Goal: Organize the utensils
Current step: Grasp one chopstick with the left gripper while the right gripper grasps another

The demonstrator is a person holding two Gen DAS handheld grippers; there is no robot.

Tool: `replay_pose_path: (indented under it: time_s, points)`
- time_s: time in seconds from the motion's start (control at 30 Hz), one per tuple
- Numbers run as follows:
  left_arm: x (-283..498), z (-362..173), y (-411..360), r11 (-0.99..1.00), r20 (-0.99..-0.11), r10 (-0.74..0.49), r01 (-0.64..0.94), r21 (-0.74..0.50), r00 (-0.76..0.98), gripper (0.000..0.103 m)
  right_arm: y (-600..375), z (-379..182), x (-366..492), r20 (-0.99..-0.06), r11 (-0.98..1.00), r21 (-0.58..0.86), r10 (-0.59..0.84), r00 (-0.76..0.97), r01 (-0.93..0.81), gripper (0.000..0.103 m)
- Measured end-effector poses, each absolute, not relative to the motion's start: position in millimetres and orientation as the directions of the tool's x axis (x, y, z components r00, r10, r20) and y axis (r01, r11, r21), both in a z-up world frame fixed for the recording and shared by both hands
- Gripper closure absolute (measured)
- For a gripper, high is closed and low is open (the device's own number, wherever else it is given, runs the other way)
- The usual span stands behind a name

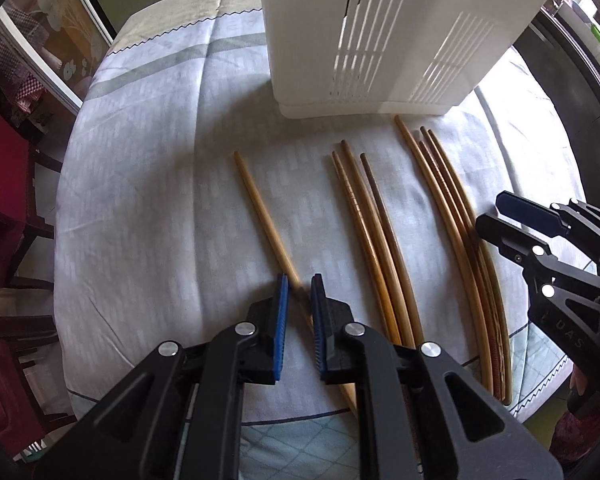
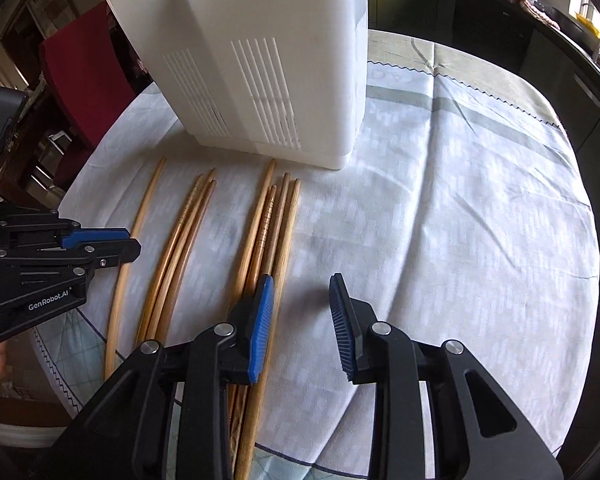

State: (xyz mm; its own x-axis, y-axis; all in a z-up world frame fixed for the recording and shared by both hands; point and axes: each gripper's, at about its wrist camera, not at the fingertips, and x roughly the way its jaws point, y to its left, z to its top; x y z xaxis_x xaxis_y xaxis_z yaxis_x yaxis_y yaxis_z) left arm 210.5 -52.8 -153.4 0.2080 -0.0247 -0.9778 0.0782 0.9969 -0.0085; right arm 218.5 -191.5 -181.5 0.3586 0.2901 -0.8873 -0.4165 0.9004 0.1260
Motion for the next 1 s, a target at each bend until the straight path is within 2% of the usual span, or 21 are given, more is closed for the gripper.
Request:
replay_pose_path:
  time_s: [0.43, 0.67, 0.83, 1.0]
  points:
    - [210, -151, -62, 0.993, -0.981, -0.036, 0.116, -0.014, 0.193, 0.091, -169, -180, 216, -0.914, 0.896, 0.051, 0.220, 0.342, -0.441, 0.089]
    - [213, -152, -57, 0.994, -0.982, -0.040, 0.106, -0.021, 0.183, 0.091, -159, -186, 229, -0.918, 0.900, 0.027, 0.195, 0.345, -0.435, 0.090]
    - [219, -151, -59, 0.995, -0.984, -0.053, 0.092, -0.038, 0.169, 0.090, -161, -185, 233, -0.913, 0.903, 0.060, 0.223, 0.343, -0.426, 0.096]
    - [223, -150, -56, 0.995, -0.981, -0.066, 0.080, -0.052, 0.180, 0.092, -173, -176, 230, -0.894, 0.903, 0.116, 0.276, 0.352, -0.414, 0.096]
